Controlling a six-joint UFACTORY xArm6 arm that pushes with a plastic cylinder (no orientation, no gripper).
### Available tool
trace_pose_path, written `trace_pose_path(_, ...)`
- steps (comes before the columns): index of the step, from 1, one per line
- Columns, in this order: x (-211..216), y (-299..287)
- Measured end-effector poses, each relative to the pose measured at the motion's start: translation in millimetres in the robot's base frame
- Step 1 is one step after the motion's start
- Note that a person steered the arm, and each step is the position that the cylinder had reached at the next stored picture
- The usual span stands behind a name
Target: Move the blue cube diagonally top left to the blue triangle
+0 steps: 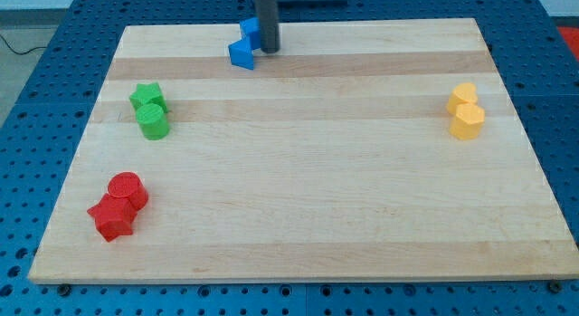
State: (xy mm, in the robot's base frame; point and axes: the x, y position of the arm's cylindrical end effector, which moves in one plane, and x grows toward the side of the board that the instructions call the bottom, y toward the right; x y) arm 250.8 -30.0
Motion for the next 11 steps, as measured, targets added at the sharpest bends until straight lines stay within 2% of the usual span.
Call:
trace_pose_path(1,-8,52)
trace_pose_path(2,-32,77)
trace_pose_path(3,-43,59)
trace_pose_path(5,-37,-62)
trace_pose_path(6,-35,-68)
trace_pose_path(7,-15,-41)
trace_pose_path(8,1,-61)
trace_pose_path(10,-7,-136)
trace_pose_path(11,0,-116)
